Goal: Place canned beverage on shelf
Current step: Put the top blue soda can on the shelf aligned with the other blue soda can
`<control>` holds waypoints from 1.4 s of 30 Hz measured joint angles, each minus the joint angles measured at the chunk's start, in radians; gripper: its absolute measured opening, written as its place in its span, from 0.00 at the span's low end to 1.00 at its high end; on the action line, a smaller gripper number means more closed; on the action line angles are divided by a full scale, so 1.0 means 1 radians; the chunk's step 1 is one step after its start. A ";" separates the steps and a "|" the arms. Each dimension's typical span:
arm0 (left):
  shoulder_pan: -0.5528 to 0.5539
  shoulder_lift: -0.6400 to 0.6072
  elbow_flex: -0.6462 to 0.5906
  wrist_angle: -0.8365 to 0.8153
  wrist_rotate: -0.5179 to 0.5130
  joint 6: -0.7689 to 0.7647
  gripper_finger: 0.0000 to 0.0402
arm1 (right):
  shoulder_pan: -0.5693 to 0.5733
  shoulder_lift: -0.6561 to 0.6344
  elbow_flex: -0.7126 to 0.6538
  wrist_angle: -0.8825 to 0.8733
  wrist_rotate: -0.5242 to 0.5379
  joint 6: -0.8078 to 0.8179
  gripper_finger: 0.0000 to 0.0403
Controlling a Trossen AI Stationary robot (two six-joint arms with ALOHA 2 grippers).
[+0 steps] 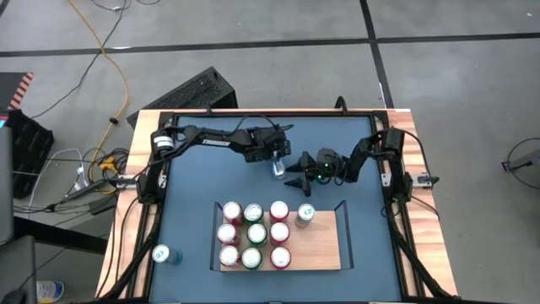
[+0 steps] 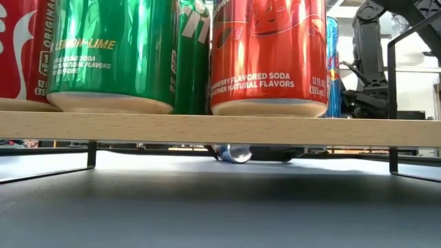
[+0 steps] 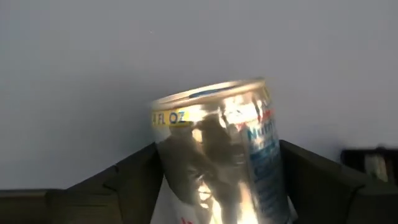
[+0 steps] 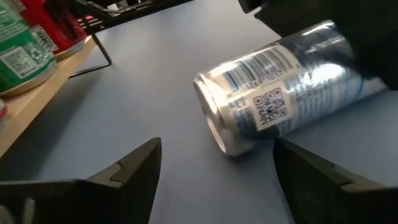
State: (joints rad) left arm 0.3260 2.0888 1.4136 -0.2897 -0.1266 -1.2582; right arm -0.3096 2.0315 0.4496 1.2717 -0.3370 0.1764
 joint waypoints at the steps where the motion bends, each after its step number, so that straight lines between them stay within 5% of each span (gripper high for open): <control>1: 0.000 0.000 0.000 0.001 0.000 -0.023 0.71 | 0.006 0.000 0.000 0.000 0.000 -0.001 0.72; 7: -0.010 -0.015 -0.002 0.016 -0.035 0.003 0.54 | 0.022 -0.024 -0.002 -0.020 -0.005 0.006 0.72; 15: -0.041 -0.101 -0.003 0.011 -0.222 0.222 0.53 | -0.037 -0.177 -0.002 -0.110 -0.008 -0.049 0.72; 21: -0.123 -0.165 -0.001 0.031 -0.639 0.501 0.53 | -0.095 -0.327 -0.001 -0.252 -0.002 -0.116 0.72; 26: -0.211 -0.166 -0.001 0.161 -0.967 0.930 0.54 | -0.132 -0.441 -0.001 -0.394 0.000 -0.121 0.72; 30: -0.246 -0.168 -0.047 0.386 -0.937 1.119 0.60 | -0.146 -0.551 -0.001 -0.509 -0.001 -0.117 0.72; 36: -0.274 -0.165 -0.188 0.883 -0.663 1.474 0.59 | -0.189 -0.810 -0.001 -0.649 -0.035 -0.129 0.72; 42: -0.285 -0.171 -0.185 0.941 -0.668 1.636 0.59 | -0.229 -1.090 -0.001 -0.896 -0.020 -0.163 0.72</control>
State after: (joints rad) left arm 0.0410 1.9177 1.2285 0.6515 -0.7943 0.3775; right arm -0.5387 0.9418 0.4489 0.3752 -0.3568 0.0133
